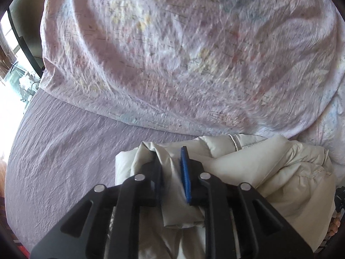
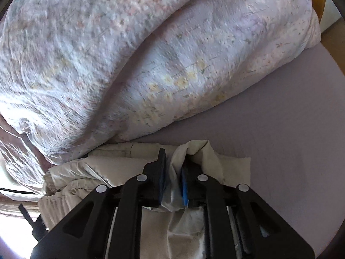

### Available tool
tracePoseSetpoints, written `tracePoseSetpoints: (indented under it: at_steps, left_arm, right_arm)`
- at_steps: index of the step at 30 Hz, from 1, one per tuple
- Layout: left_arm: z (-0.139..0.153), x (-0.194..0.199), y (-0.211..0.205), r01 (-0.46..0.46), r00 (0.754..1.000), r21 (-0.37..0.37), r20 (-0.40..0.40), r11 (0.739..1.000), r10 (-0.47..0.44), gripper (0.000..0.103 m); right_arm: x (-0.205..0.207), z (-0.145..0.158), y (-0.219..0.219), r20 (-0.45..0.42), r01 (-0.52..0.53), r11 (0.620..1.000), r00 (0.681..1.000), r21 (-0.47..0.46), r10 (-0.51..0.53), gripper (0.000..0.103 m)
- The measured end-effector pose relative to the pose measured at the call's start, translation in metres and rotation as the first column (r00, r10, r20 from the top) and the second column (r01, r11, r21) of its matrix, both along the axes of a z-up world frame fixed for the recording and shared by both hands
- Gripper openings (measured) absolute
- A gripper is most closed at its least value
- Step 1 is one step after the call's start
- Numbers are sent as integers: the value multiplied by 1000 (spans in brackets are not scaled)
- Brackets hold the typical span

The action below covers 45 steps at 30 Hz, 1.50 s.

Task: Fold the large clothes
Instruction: 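Lower the hem onto the jacket and open both tools, then grasp the folded edge with the right tool and press it flat with the left tool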

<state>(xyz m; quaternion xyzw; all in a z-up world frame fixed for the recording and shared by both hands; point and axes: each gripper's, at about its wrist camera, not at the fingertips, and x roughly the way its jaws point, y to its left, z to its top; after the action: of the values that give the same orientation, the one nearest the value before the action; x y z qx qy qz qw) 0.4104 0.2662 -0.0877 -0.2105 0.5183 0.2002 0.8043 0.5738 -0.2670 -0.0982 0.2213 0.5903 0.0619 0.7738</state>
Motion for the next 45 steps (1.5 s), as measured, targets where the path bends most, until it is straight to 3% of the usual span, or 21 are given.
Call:
tracePoseSetpoints:
  at_steps: [5, 6, 7, 9, 10, 11, 13, 18, 22, 27, 29, 32, 34, 36, 45]
  left_arm:
    - [12, 0, 0, 17, 1000, -14, 9, 1000, -17, 42]
    - [17, 1, -1, 19, 1000, -5, 14, 1000, -19, 52]
    - [24, 1, -2, 20, 1000, 23, 23, 1000, -20, 71]
    - [39, 0, -5, 15, 999, 93, 40, 996, -19, 84]
    - [45, -1, -6, 23, 998, 103, 53, 994, -29, 84]
    - [50, -2, -7, 31, 997, 104, 60, 994, -38, 84]
    - [57, -6, -9, 43, 996, 107, 73, 993, -51, 84]
    - [65, -17, -40, 105, 989, 90, 97, 990, -114, 84]
    - [67, -26, -74, 171, 979, 88, 97, 981, -180, 84]
    - [63, -33, -103, 239, 966, 118, 71, 964, -248, 84]
    - [62, -34, -111, 252, 963, 120, 67, 960, -261, 84]
    - [57, -33, -111, 262, 961, 136, 60, 956, -272, 84]
    - [56, -32, -112, 265, 960, 141, 58, 954, -275, 85]
    - [55, -31, -112, 269, 959, 142, 57, 953, -279, 85]
    - [58, -32, -110, 277, 955, 163, 61, 947, -290, 86]
  right_arm:
    - [-2, 25, -16, 32, 3, 999, 999, 46, -5, 20]
    - [-4, 32, -19, 43, 4, 999, 999, 50, -6, 22]
    - [-5, 36, -21, 53, 5, 999, 999, 51, -8, 26]
    - [-9, 49, -23, 86, 15, 999, 996, 42, -18, 37]
    - [-13, 58, -25, 116, 26, 999, 993, 27, -29, 50]
    - [-17, 65, -25, 149, 36, 999, 988, 12, -37, 54]
    - [-25, 78, -20, 190, 19, 1000, 982, 3, -19, 55]
    - [-45, 84, 27, 188, -125, 992, 975, 8, 121, 55]
    - [-67, 74, 92, 143, -277, 961, 951, 1, 274, 55]
    - [-86, 58, 138, 95, -376, 921, 918, -102, 386, 54]
    - [-92, 47, 147, 73, -390, 909, 912, -150, 403, 50]
    - [-88, 36, 153, 56, -386, 904, 914, -185, 402, 33]
    - [-85, 31, 155, 54, -379, 906, 917, -187, 395, 14]
    - [-84, 31, 154, 63, -370, 909, 920, -194, 388, 7]
    - [-58, 33, 176, 95, -286, 915, 941, -285, 324, 3]
